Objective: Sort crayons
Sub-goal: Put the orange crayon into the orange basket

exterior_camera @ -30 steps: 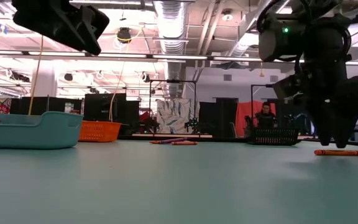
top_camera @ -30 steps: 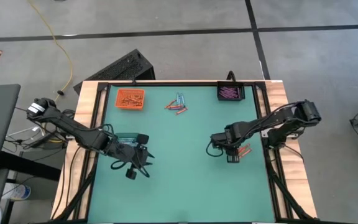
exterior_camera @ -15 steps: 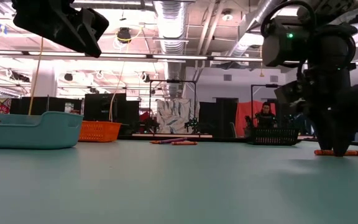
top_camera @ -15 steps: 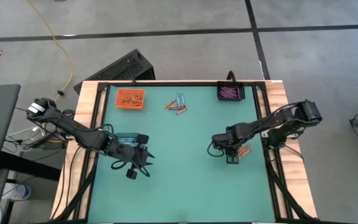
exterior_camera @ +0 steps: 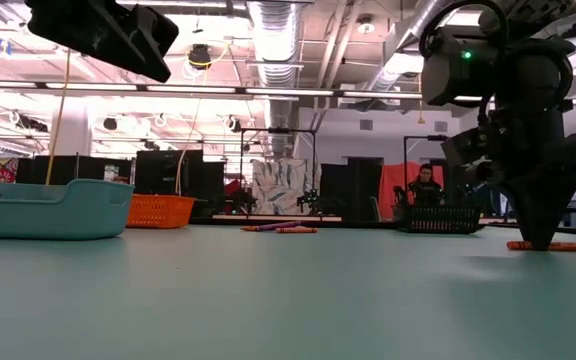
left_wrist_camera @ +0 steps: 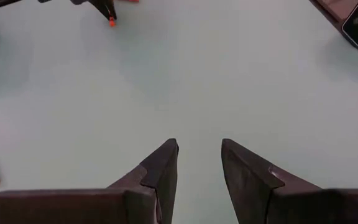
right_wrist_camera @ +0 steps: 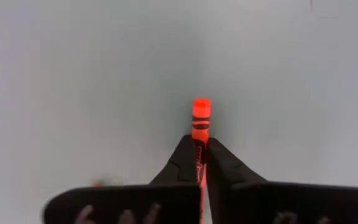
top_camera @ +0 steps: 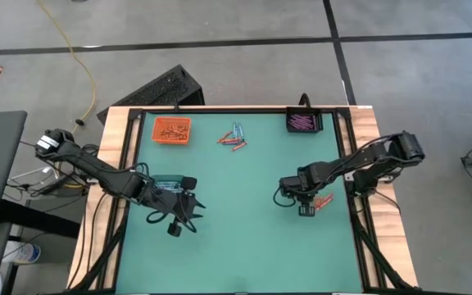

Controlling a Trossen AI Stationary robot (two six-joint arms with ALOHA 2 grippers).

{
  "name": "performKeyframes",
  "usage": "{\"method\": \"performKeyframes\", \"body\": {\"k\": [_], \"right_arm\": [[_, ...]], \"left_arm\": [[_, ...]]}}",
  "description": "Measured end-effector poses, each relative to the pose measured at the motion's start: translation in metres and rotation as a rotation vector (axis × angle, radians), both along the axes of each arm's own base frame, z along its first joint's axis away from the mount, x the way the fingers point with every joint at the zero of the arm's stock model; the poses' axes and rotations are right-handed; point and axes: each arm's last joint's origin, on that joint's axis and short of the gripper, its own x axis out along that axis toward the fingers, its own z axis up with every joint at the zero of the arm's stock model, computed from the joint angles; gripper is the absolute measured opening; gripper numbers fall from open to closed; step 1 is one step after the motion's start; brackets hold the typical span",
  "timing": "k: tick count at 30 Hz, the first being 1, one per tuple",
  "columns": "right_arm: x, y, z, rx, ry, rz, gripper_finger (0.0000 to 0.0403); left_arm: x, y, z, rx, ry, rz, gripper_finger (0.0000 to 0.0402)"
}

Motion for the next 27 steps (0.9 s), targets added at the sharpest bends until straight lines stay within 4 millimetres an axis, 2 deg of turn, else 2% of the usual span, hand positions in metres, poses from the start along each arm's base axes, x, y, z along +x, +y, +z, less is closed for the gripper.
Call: {"method": "performKeyframes", "body": {"k": [11, 23, 27], "right_arm": [[0.001, 0.001, 0.001, -0.016, -0.004, 0.030, 0.0002], [0.021, 0.002, 0.025, -0.072, -0.070, 0.078, 0.0000], [0.021, 0.001, 0.029, -0.086, -0.059, 0.084, 0.0000]], "left_arm": [[0.000, 0.000, 0.000, -0.004, 0.001, 0.003, 0.0114], [0.000, 0.000, 0.000, -0.019, 0.002, 0.021, 0.0114], [0.000, 0.000, 0.000, -0.025, 0.003, 0.026, 0.0114]]}}
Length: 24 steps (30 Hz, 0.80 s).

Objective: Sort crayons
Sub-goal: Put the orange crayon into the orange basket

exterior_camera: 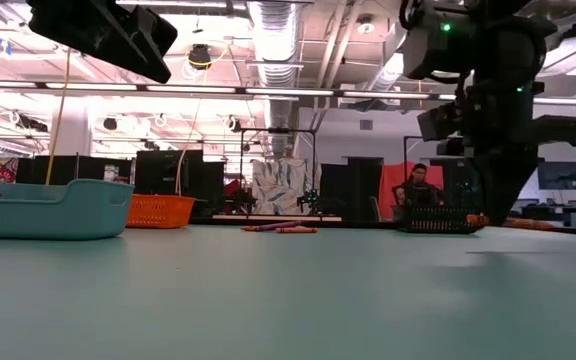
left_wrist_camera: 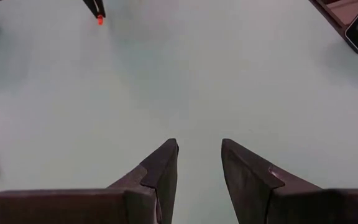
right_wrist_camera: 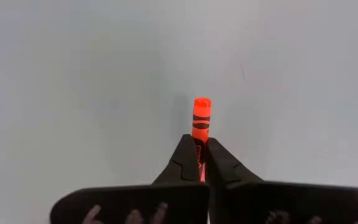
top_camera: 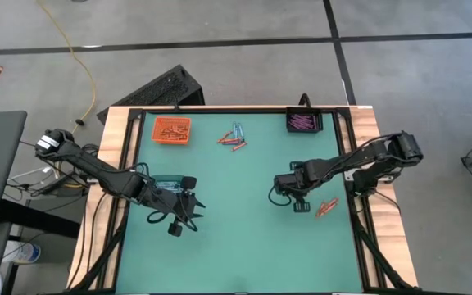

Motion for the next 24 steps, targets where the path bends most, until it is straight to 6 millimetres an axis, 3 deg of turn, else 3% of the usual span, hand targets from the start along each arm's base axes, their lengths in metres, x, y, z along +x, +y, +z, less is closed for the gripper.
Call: {"method": "performKeyframes", "body": {"k": [24], "right_arm": [[-0.0036, -0.0005, 0.0007, -0.005, 0.035, -0.008, 0.0000]], "left_arm": [[0.0000, 0.0000, 0.0000, -0.004, 0.001, 0.003, 0.0114]]}}
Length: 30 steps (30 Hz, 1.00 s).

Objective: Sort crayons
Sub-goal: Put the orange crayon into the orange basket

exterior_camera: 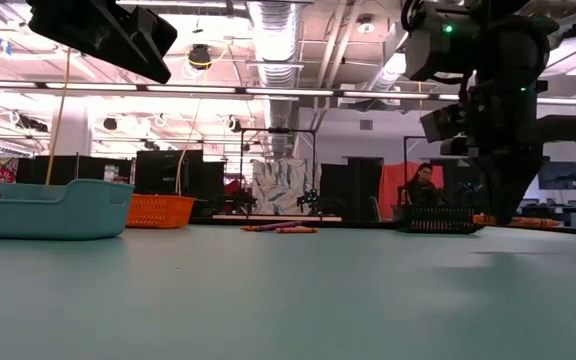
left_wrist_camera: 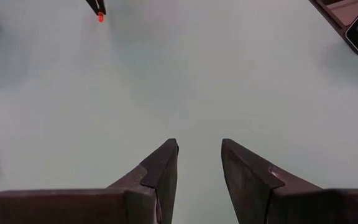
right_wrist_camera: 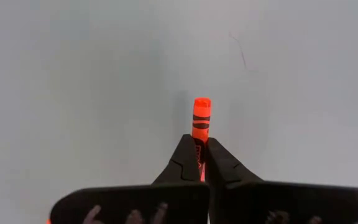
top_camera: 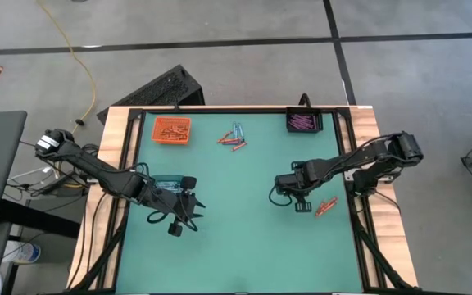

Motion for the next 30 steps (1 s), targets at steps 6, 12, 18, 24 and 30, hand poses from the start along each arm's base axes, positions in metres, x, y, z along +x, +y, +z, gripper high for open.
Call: {"method": "performKeyframes", "body": {"k": [6, 12, 18, 24, 30], "right_arm": [[0.009, -0.003, 0.001, 0.007, -0.081, 0.015, 0.0000], [0.043, -0.024, 0.025, -0.011, -0.357, 0.074, 0.0000], [0.069, -0.049, 0.056, -0.031, -0.596, 0.147, 0.0000], [0.086, -0.068, 0.082, -0.028, -0.863, 0.233, 0.0000], [0.094, -0.083, 0.100, -0.043, -1.065, 0.287, 0.0000]], "left_arm": [[0.000, 0.002, -0.001, 0.043, -0.001, 0.045, 0.0114], [-0.002, 0.005, -0.003, 0.100, 0.007, 0.097, 0.0114], [-0.004, 0.006, -0.006, 0.111, 0.046, 0.099, 0.0114], [-0.007, 0.007, -0.010, 0.152, 0.098, 0.085, 0.0114], [-0.008, 0.008, -0.011, 0.195, 0.111, 0.056, 0.0114]]}}
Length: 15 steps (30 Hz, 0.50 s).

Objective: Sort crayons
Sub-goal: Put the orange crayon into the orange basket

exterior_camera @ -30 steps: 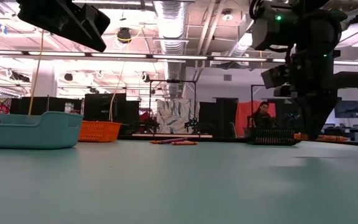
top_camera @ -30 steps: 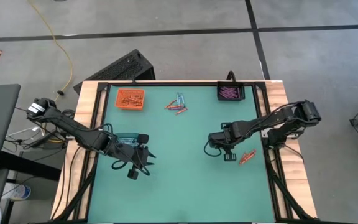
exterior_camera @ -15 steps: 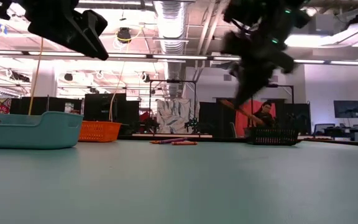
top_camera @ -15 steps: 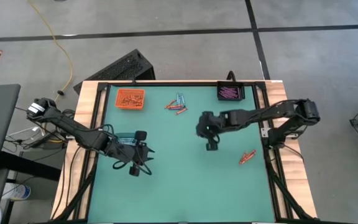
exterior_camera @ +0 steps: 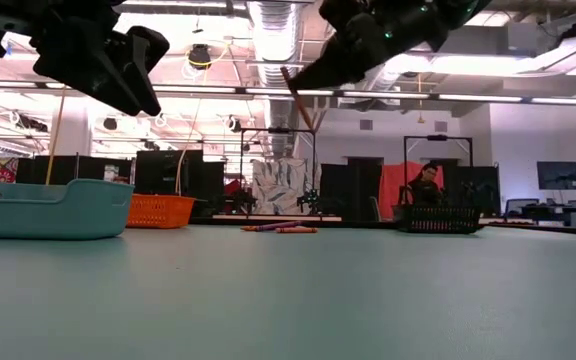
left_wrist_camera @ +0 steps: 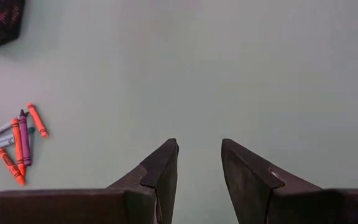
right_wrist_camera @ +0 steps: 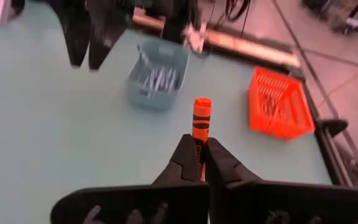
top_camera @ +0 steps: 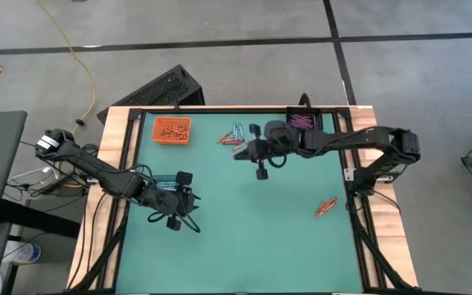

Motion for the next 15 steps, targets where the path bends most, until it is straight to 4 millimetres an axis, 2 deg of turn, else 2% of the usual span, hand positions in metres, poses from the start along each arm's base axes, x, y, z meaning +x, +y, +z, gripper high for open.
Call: {"method": "performKeyframes", "body": {"k": [10, 15], "right_arm": [[0.002, -0.016, 0.012, -0.016, -0.142, 0.040, 0.0000], [0.014, -0.020, 0.004, -0.010, -0.184, 0.080, 0.0000]], "left_arm": [[0.000, 0.000, 0.000, -0.032, -0.005, 0.029, 0.0114], [0.000, 0.000, 0.000, -0.035, -0.007, 0.033, 0.0114]]}}
